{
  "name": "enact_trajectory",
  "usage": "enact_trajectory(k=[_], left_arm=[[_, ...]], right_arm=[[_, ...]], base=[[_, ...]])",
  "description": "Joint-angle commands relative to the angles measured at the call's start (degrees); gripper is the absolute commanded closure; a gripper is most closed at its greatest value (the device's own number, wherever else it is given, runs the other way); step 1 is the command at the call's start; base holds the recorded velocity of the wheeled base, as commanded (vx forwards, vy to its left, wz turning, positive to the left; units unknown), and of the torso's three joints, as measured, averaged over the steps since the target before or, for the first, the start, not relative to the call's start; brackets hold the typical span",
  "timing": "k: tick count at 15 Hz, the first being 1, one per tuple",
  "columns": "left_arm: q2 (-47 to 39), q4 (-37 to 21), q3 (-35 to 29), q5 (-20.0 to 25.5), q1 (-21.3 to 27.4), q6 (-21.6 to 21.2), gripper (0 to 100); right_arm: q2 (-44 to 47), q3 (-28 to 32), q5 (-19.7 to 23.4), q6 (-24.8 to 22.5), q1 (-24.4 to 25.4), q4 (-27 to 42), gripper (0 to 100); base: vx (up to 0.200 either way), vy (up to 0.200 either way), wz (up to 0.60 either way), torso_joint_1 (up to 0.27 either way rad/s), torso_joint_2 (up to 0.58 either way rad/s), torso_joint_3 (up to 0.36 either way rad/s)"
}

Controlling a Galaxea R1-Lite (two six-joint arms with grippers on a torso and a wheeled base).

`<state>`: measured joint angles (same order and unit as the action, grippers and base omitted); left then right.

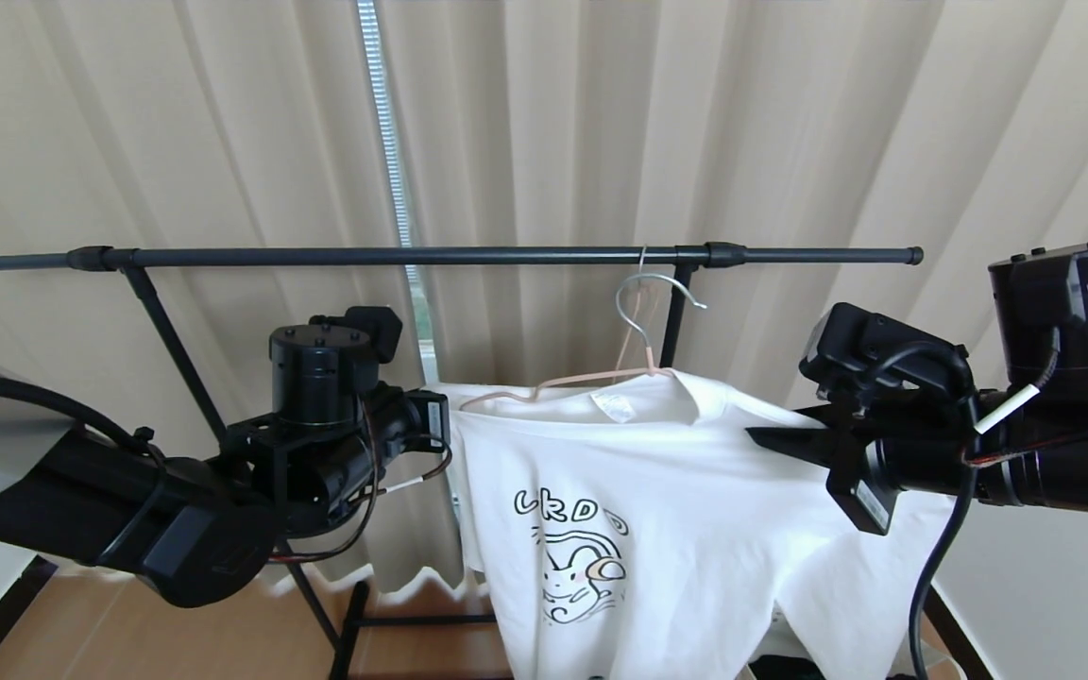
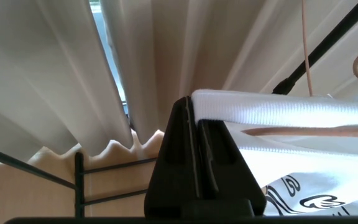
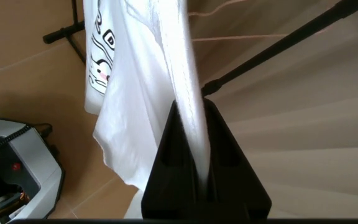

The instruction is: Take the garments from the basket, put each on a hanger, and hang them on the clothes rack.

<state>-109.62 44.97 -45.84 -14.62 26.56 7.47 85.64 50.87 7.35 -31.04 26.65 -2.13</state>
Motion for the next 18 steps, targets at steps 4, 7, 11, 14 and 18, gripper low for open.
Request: enact_trajectory(k=[4, 7, 11, 14, 18], left_arm=[[0.1, 0.1, 0.0, 0.0, 1.2, -0.6, 100], [0.6, 0.1, -0.1, -0.1, 1.6, -0.9, 100], [0.7, 0.1, 0.0, -0.1, 2.2, -1.4, 100], [0.6, 0.1, -0.5, -0.1, 1.8, -1.6, 100], [0.5, 0.1, -0.6, -0.4, 1.6, -1.6, 100]], right_arm=[[0.1, -0.5, 0.5, 0.5, 1.1, -3.2, 100], [0.1, -0.9, 0.5, 1.0, 1.1, -5.6, 100], [0.3, -0.6, 0.2, 2.7, 1.1, -6.5, 100], [0.0, -1.2, 0.3, 2.8, 1.1, -7.5, 100], [-0.3, -1.1, 0.5, 2.8, 1.1, -7.6, 100]], base=[[0.000, 0.000, 0.00, 0.000, 0.00, 0.000], [0.000, 0.000, 0.00, 0.000, 0.00, 0.000], [0.000, 0.000, 0.00, 0.000, 0.00, 0.000], [0.000, 0.000, 0.00, 0.000, 0.00, 0.000], [0.000, 0.000, 0.00, 0.000, 0.00, 0.000]])
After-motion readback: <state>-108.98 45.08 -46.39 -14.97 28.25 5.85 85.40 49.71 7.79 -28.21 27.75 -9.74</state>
